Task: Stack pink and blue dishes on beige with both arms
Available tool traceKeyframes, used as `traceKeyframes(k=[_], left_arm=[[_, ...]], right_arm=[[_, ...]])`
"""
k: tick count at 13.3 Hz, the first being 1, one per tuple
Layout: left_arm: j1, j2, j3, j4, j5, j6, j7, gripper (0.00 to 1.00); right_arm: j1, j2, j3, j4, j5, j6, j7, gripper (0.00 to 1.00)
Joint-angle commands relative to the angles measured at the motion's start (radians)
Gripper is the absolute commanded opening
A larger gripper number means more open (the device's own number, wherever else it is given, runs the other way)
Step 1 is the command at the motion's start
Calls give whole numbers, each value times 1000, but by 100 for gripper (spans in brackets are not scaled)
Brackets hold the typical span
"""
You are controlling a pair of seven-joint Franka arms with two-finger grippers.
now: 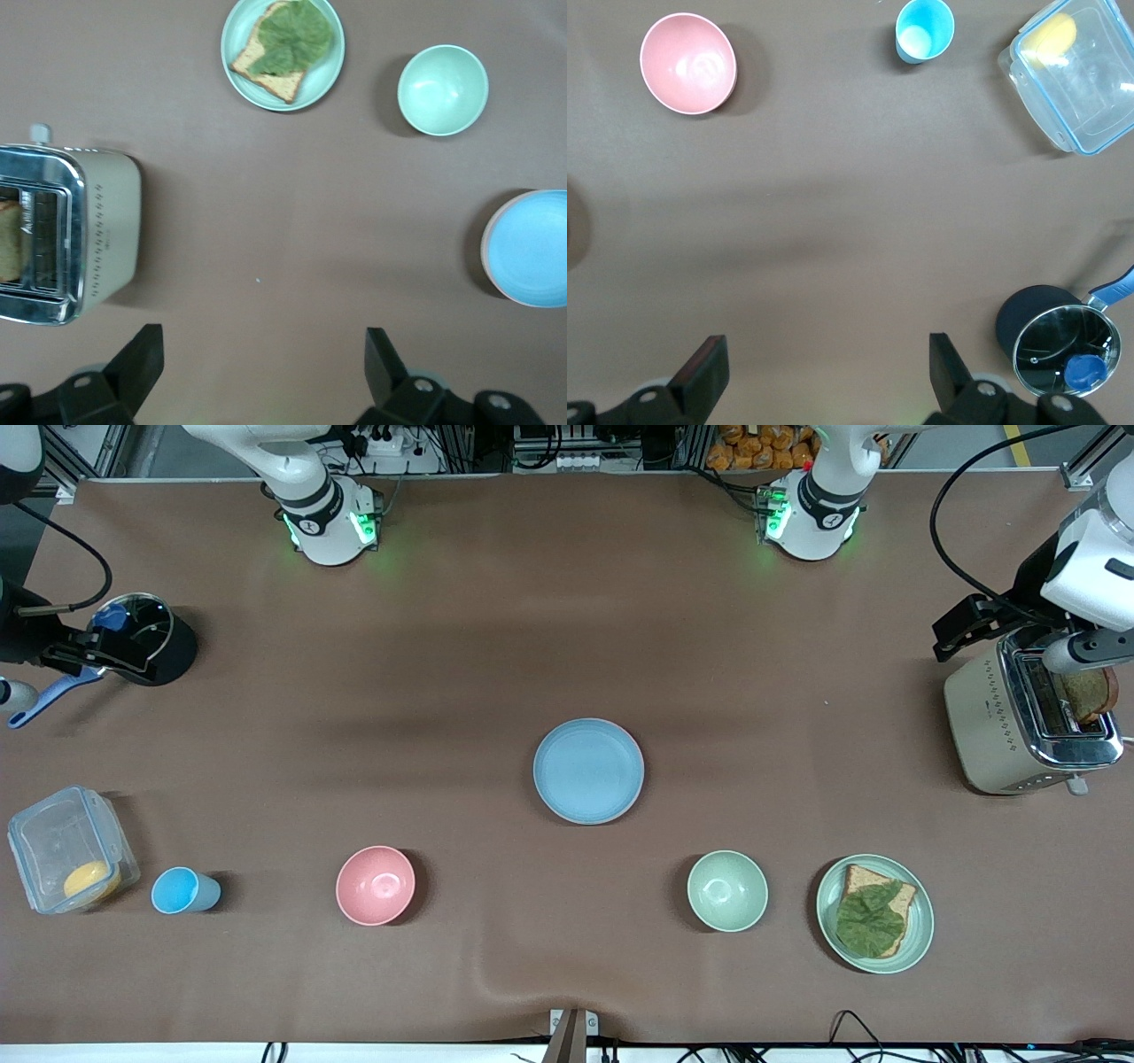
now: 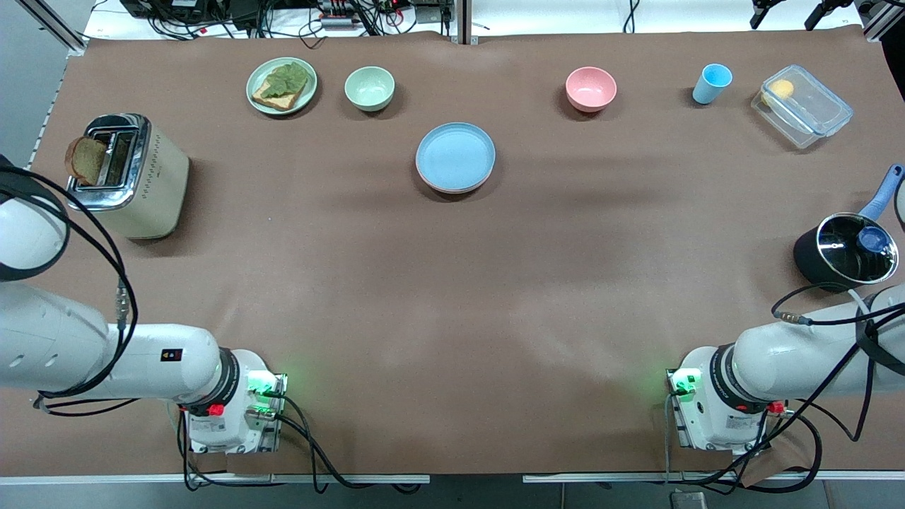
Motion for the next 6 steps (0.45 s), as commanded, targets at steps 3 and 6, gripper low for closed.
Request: traceKeyframes(k=[3, 6], left_arm=[[8, 17, 2, 16, -28, -19, 39, 100], [9, 18, 2, 16, -25, -17, 38, 100]], right_arm=[[-16, -5, 15, -4, -9, -6, 17, 100], [-16, -3, 16, -4, -9, -6, 17, 100]])
